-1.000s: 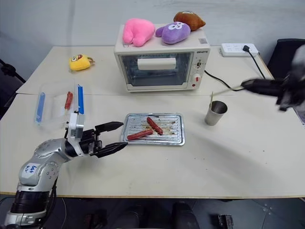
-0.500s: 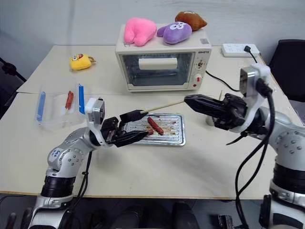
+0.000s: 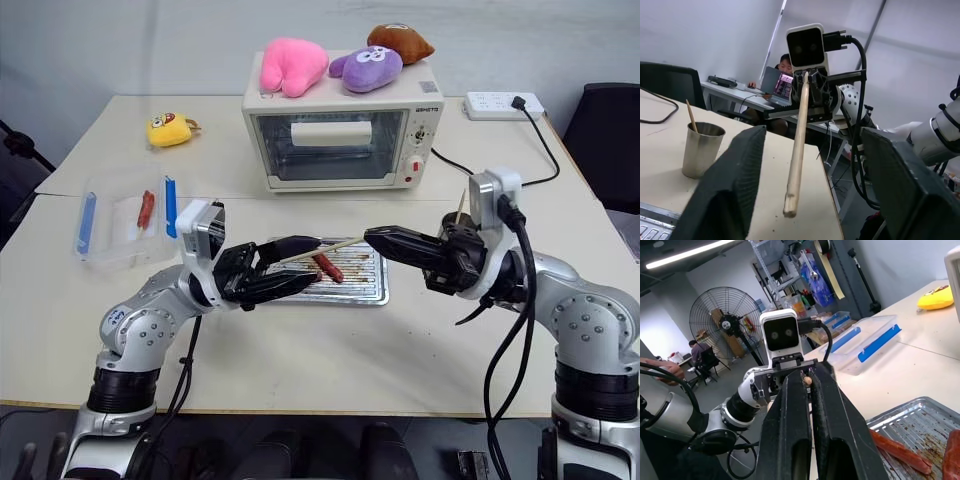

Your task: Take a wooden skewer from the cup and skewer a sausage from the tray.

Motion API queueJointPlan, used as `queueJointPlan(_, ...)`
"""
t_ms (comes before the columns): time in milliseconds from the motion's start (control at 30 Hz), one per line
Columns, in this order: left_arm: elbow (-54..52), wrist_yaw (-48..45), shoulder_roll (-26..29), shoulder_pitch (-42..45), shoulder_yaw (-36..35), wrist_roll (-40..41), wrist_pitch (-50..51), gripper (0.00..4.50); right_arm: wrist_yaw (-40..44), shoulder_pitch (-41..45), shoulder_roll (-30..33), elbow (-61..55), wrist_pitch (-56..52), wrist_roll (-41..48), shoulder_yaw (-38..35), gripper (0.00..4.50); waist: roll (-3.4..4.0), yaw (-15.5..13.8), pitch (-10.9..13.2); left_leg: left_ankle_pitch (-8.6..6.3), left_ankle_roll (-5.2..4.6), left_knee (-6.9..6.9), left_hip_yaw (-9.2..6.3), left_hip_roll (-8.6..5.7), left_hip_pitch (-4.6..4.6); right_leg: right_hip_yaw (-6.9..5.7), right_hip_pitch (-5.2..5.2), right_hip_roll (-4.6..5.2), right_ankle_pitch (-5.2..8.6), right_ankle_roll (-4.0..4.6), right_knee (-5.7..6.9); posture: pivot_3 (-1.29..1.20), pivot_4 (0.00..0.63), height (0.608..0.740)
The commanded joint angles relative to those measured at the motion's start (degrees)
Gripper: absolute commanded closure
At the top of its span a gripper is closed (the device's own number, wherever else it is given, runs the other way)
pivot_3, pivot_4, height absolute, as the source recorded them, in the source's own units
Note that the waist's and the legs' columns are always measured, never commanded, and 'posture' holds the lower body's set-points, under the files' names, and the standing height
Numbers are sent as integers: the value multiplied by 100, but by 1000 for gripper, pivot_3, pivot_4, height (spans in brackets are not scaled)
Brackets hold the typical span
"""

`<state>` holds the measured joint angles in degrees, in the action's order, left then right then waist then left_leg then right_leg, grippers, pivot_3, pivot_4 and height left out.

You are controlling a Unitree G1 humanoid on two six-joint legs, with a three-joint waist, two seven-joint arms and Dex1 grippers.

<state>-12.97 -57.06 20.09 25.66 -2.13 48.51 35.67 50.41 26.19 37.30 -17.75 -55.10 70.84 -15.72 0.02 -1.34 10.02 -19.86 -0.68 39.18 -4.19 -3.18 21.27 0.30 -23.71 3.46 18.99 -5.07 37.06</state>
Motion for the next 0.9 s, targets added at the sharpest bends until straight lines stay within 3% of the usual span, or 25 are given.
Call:
queueJointPlan(33, -224, 4, 18, -1, -19, 128, -7, 2602, -38, -13, -66, -193, 117, 67, 30, 4500, 0, 0, 0, 0, 0, 0, 0, 0, 0, 0, 0, 0, 0, 0, 0, 0, 150, 740)
queueJointPlan(267, -266, 56, -4, -8, -27, 146, -9, 4310, 28, -156, -40, -248, 175, -34, 131, 4500, 0, 0, 0, 0, 0, 0, 0, 0, 0, 0, 0, 0, 0, 0, -1, 0, 150, 740)
queueJointPlan(367, -326, 54, 55, -61, -12, 154, 44, 4472, -309, -178, -92, -160, 88, 150, 71, 4500, 0, 0, 0, 0, 0, 0, 0, 0, 0, 0, 1, 0, 0, 0, -2, 0, 150, 740)
queueJointPlan(567, -155, 55, 525, -463, -460, -102, -243, 4500, 32, -950, 124, -400, 1488, -1308, -160, 3025, 0, -1, 0, 0, 0, -4, 0, 0, 0, 1, 0, 0, 0, 0, -3, 0, 150, 740)
queueJointPlan(733, 450, 16, 901, -1263, -1161, -698, -1252, 4500, 976, -2392, 656, -453, 2857, -2644, -358, 1626, 1, -13, 0, -1, -1, -11, 0, 0, -4, 1, 3, 0, 0, 0, -10, 0, 150, 740)
queueJointPlan(900, 894, 447, 919, -1899, -1951, -851, -1715, 4500, 1558, -3589, 654, 143, 3972, -3357, -816, 312, 0, -18, 0, -2, -2, -10, 0, 0, -14, 2, 14, 0, 0, 0, -10, 0, 150, 740)
